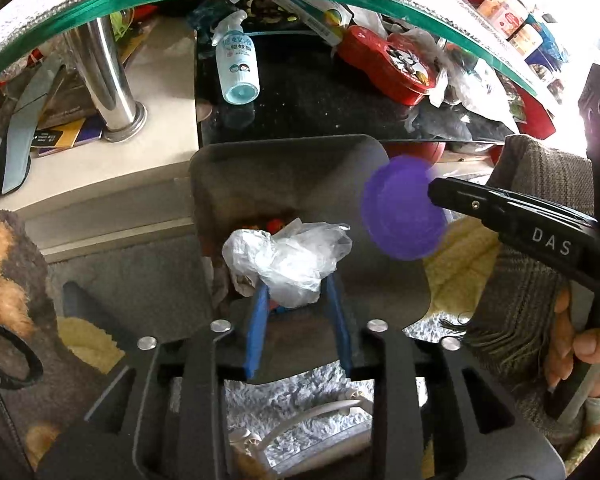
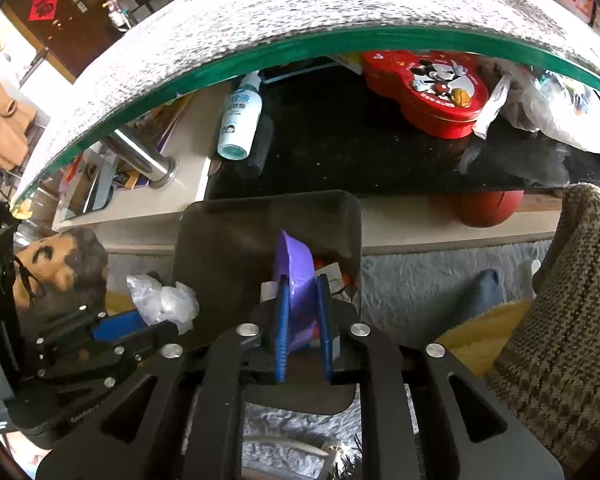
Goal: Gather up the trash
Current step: 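Lower both tools to the bin and open them to drop the items, then raise both open tools back over the table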
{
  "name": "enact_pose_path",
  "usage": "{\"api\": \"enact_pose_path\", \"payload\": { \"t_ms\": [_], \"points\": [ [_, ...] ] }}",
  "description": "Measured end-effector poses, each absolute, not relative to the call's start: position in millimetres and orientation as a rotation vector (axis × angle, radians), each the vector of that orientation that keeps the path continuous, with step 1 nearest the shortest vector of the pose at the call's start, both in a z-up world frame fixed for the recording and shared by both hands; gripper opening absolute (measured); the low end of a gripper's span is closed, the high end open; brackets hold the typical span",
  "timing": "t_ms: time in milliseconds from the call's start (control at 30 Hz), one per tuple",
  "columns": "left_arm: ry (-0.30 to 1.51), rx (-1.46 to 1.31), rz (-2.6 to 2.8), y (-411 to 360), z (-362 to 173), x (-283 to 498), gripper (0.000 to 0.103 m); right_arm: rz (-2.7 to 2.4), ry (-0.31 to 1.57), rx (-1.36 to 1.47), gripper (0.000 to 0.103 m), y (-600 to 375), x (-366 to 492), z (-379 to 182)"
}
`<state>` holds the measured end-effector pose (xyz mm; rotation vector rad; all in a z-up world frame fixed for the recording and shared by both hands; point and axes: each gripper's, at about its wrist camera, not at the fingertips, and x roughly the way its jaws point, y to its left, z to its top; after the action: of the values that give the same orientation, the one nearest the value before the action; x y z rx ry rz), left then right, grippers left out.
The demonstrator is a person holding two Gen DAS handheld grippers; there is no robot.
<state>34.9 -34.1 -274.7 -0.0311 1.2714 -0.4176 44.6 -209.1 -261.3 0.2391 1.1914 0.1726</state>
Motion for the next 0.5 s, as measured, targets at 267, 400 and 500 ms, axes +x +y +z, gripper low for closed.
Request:
{"api": "enact_pose_path", "payload": {
  "t_ms": [267, 400, 500],
  "points": [
    [1.261, -0.026, -0.423, -34.3, -271.4, 33.4, 0.064, 0.146, 1.161, 0.253, 0.056, -217.1, 42.9, -256.4],
    [1.252, -0.024, -0.415, -33.3, -268.2, 33.3, 0.074, 0.132, 1.156, 0.272, 0.061, -222.7, 43.1, -254.4],
    [1.241, -0.033, -0.404, -30.2, -262.2, 34.1, 0.081, 0.128, 1.151, 0.287, 0.067, -225.5, 43.3, -251.1]
  ]
}}
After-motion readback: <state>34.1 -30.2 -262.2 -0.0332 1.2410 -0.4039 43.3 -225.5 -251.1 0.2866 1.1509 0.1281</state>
